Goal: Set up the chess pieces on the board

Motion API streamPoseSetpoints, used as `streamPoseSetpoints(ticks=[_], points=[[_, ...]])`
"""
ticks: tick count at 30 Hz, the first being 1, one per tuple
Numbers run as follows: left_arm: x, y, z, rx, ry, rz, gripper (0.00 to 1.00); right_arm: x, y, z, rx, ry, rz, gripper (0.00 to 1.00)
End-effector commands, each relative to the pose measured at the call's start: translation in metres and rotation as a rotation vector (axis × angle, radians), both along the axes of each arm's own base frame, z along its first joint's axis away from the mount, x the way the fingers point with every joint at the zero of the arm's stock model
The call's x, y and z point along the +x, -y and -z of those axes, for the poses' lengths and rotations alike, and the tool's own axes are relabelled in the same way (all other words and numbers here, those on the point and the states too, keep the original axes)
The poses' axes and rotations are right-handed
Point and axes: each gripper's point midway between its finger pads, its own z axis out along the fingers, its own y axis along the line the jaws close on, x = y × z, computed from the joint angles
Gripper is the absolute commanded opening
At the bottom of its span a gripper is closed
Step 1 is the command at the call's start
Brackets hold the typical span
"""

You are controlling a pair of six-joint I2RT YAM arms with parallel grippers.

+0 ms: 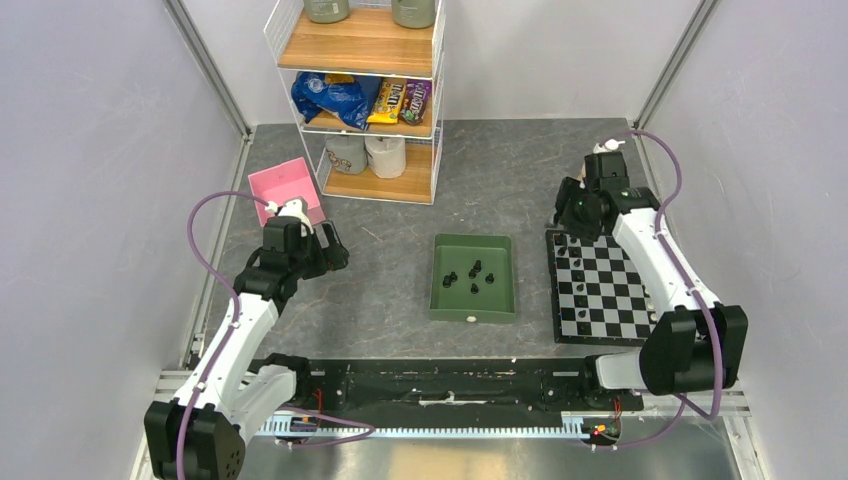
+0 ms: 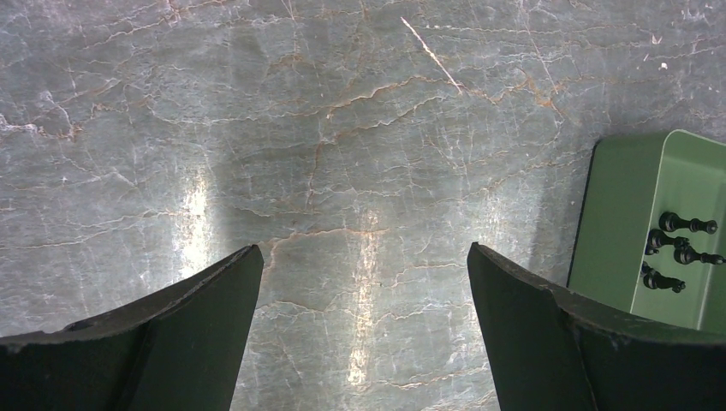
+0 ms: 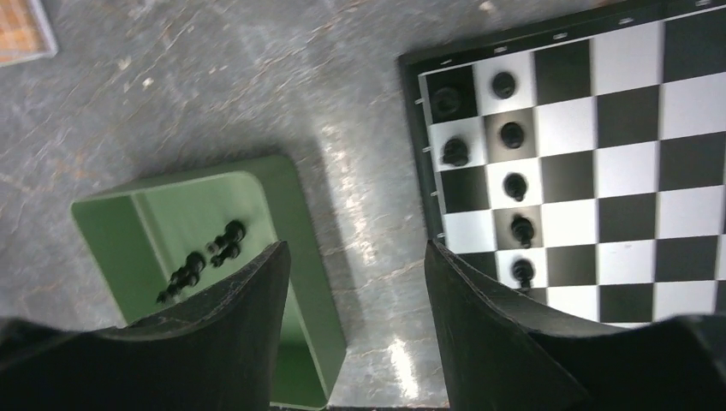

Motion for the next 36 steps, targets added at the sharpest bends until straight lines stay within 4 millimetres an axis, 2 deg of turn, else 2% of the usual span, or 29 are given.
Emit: streamPoseSetpoints(ticks=[1, 9, 13, 20, 23, 25, 27, 29, 30, 31, 36], points=[[0.011, 0.007, -0.023, -0.049, 0.064, 0.000, 0.97, -0.007, -0.040, -0.017, 0.059, 0.048, -0.077, 0.67], [0.011, 0.008, -0.023, -0.053, 0.067, 0.000, 0.97, -0.027, -0.118, -0.003, 0.076, 0.011, -0.217, 0.67], [0.012, 0.008, -0.023, -0.053, 0.068, -0.001, 0.97, -0.037, -0.153, 0.012, 0.070, -0.028, -0.296, 0.67], [0.012, 0.007, -0.022, -0.047, 0.065, -0.004, 0.97, -0.047, -0.194, 0.039, -0.011, -0.087, -0.380, 0.66], [0.012, 0.007, -0.021, -0.047, 0.063, -0.004, 0.97, -0.048, -0.212, 0.036, -0.071, -0.065, -0.426, 0.67], [0.012, 0.007, -0.021, -0.047, 0.061, -0.004, 0.97, -0.046, -0.213, 0.031, -0.107, -0.042, -0.426, 0.69], [0.012, 0.007, -0.021, -0.045, 0.061, -0.004, 0.97, -0.042, -0.205, 0.026, -0.165, -0.016, -0.390, 0.75], [0.012, 0.006, -0.022, -0.043, 0.064, -0.005, 0.97, -0.037, -0.192, 0.018, -0.216, 0.019, -0.340, 0.85], [0.012, 0.006, -0.021, -0.041, 0.062, -0.005, 0.97, -0.034, -0.185, 0.015, -0.233, 0.040, -0.310, 0.94], [0.012, 0.006, -0.021, -0.042, 0.062, -0.005, 0.97, -0.033, -0.182, 0.011, -0.238, 0.063, -0.293, 0.97], [0.012, 0.006, -0.021, -0.041, 0.062, -0.007, 0.97, -0.027, -0.172, -0.007, -0.210, 0.173, -0.217, 0.97]])
